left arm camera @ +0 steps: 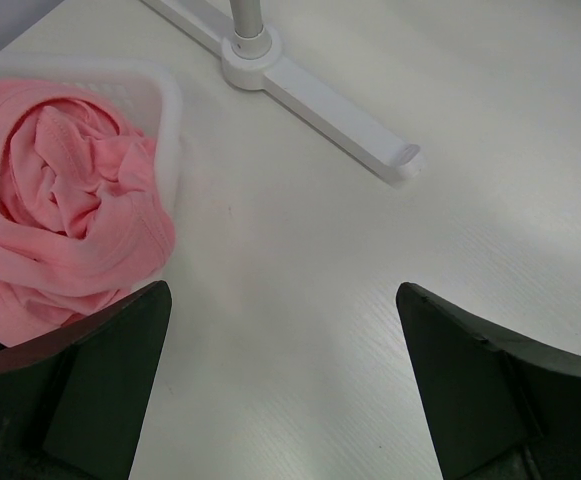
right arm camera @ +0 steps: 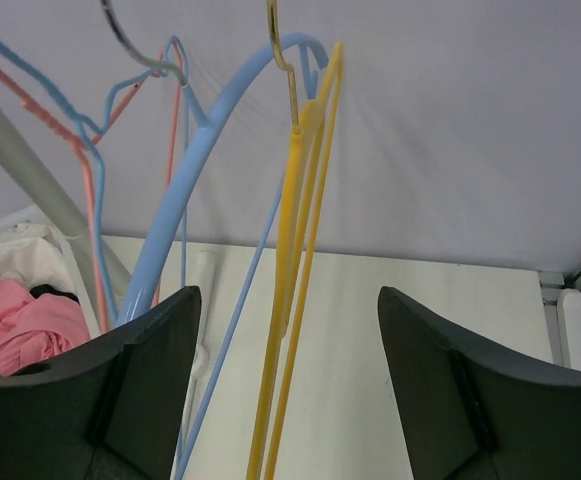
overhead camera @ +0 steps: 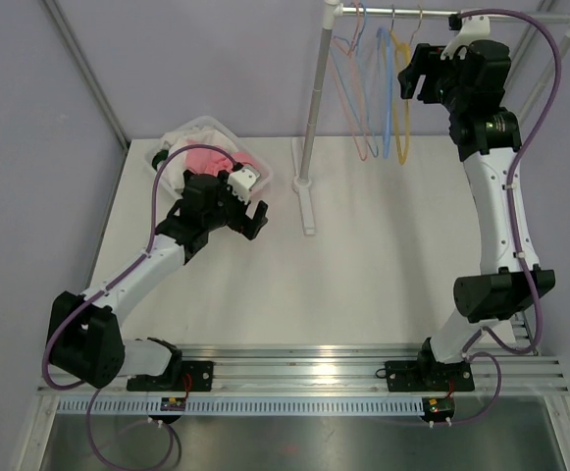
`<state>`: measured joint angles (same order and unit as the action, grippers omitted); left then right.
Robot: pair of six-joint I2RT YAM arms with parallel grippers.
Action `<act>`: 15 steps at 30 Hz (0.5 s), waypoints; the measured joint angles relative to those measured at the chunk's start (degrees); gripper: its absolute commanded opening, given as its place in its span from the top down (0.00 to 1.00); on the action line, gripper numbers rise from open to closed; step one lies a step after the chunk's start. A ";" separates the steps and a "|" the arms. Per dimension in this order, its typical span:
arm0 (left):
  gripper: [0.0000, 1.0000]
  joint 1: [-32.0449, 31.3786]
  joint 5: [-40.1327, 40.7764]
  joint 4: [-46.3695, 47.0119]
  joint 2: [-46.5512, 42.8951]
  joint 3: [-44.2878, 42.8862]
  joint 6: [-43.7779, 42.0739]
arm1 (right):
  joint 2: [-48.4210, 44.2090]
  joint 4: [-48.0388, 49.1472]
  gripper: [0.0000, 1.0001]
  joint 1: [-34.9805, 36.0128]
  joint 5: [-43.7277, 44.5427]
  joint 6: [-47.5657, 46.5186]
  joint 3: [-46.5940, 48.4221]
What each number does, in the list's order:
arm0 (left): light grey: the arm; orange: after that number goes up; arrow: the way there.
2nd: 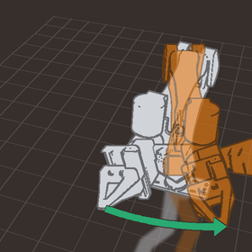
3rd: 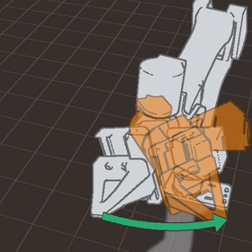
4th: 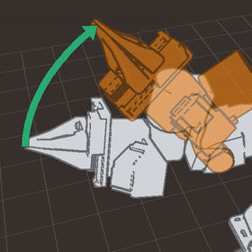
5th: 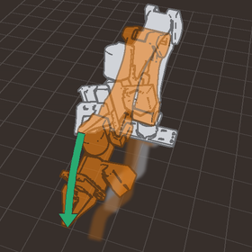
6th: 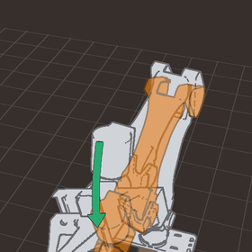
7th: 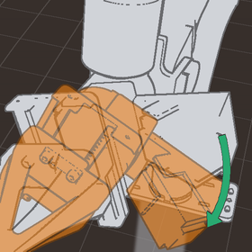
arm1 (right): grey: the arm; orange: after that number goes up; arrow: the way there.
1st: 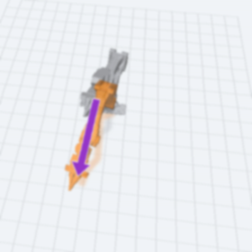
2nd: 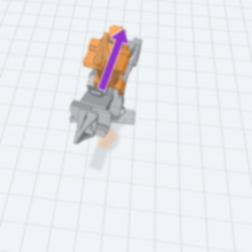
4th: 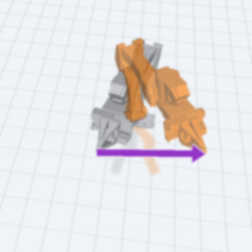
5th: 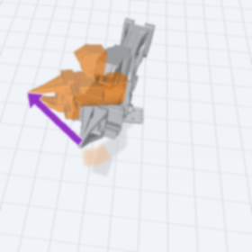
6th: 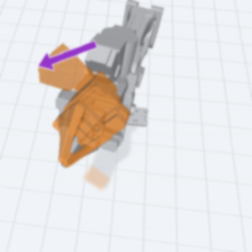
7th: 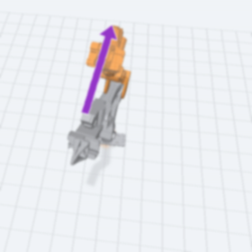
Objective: Remove the t-shirt from the hanger
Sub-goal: Hang the hanger back to the clothesline with the right arm
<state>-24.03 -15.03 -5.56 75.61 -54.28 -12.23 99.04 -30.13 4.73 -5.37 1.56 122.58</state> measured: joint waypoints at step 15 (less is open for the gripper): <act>0.01 -0.39 0.85 -0.83 -8.09 0.00 0.13 | -25.64 4.02 0.01 -0.02 -3.08 1.29 -20.17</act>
<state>-24.43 -14.17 -6.39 67.53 -54.28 -12.10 73.41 -26.11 4.71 -8.45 2.85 102.41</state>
